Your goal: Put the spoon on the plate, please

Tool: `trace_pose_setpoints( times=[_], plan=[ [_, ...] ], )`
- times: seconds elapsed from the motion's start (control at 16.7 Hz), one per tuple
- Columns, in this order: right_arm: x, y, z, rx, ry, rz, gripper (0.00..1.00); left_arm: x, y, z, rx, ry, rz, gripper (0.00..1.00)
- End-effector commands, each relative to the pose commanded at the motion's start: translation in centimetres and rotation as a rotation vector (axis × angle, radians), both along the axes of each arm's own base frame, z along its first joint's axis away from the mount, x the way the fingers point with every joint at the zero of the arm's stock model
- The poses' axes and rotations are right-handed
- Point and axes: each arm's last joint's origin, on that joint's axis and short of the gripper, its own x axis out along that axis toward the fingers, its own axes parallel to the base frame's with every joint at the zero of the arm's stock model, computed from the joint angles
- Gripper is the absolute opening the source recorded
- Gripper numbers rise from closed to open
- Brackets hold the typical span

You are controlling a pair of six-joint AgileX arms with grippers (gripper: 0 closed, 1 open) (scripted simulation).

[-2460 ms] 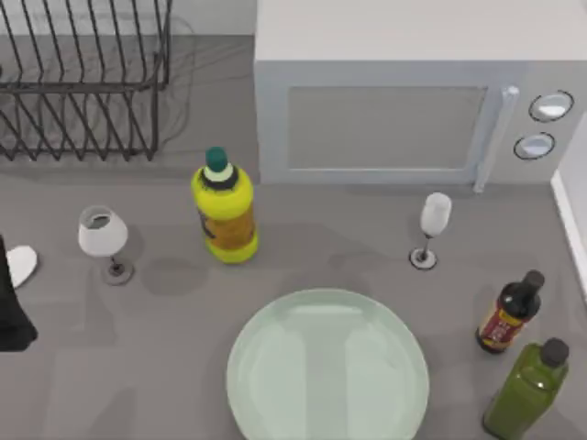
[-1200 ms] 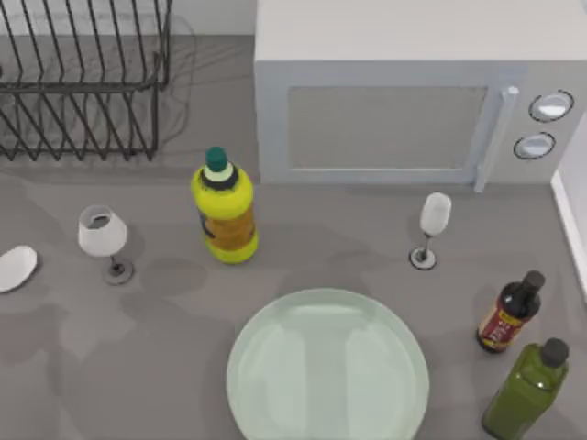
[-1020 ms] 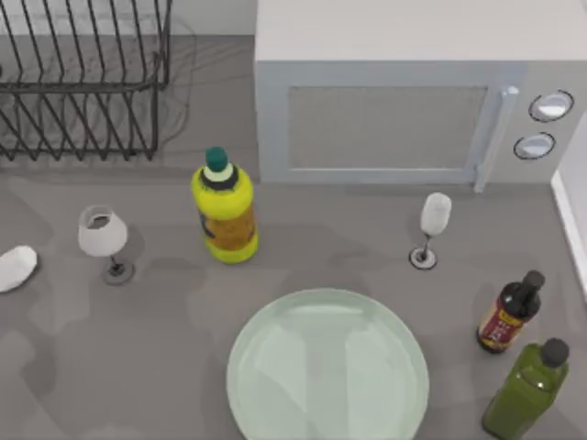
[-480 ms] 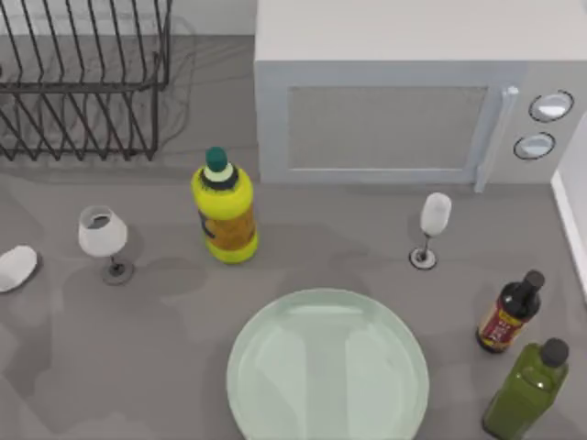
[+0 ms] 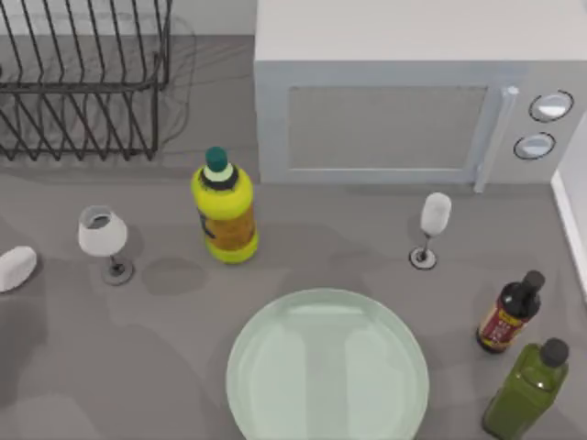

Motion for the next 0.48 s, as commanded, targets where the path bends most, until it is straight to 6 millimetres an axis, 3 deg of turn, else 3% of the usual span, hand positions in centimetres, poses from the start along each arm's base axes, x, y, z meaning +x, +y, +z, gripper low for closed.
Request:
trace_pose_setpoints(
  times=[0.18, 0.42, 0.48],
  plan=[
    [0.0, 0.0, 0.0, 0.000, 0.000, 0.000, 1.00, -0.3, 0.0, -2.1, -0.002, 0.005, 0.000, 1.00],
    [0.0, 0.0, 0.0, 0.000, 0.000, 0.000, 1.00, -0.4, -0.1, -2.3, -0.002, 0.006, 0.000, 1.00],
    [0.0, 0.0, 0.0, 0.000, 0.000, 0.000, 1.00, -0.4, -0.1, -2.3, -0.002, 0.006, 0.000, 0.92]
  ],
)
